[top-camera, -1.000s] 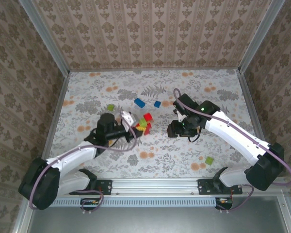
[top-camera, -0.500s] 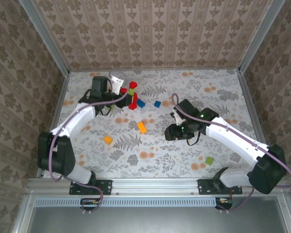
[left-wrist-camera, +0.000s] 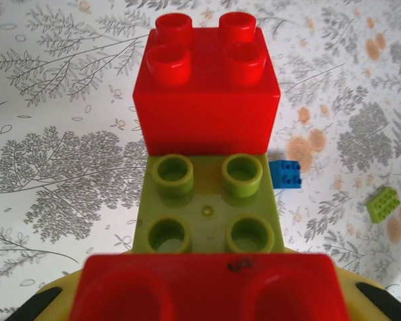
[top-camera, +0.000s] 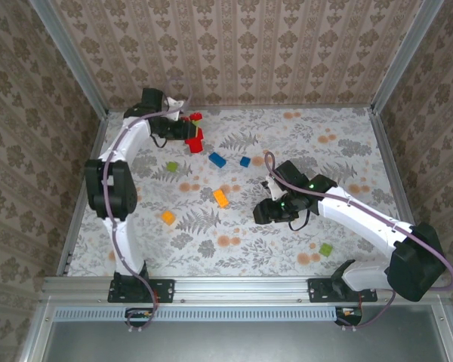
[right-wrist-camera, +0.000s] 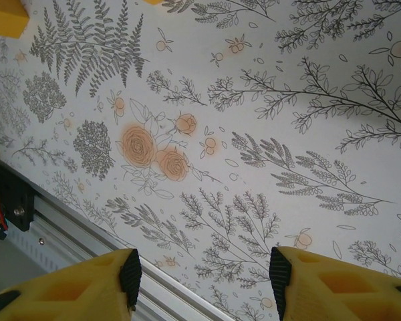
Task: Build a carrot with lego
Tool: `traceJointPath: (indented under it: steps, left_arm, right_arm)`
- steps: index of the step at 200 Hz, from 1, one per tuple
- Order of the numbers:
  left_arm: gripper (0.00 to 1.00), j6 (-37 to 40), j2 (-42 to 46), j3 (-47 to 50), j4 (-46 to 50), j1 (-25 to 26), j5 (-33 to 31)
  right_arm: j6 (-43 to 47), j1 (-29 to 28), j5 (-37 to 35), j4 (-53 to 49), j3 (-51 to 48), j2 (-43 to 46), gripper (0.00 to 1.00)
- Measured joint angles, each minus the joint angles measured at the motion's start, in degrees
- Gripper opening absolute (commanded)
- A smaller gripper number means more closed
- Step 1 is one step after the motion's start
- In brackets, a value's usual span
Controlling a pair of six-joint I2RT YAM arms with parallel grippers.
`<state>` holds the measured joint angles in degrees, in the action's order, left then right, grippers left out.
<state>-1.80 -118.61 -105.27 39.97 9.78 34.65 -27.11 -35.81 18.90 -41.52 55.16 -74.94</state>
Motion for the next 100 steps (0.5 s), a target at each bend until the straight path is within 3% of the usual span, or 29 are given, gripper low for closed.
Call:
traceJointPath:
  steps: [59, 100]
  left_arm:
    - [0.34, 2.03, -17.42, -19.63, 12.28, -0.20, -0.63]
    - [0.35, 2.71, -22.71, -26.21, 18.23, -1.11, -1.27]
  right_arm:
    - [0.04, 0.00, 0.87, 1.90, -1.27, 0.00, 0.56]
    - [0.02, 0.00, 1.03, 2.71, -2.45, -0.02, 0.56]
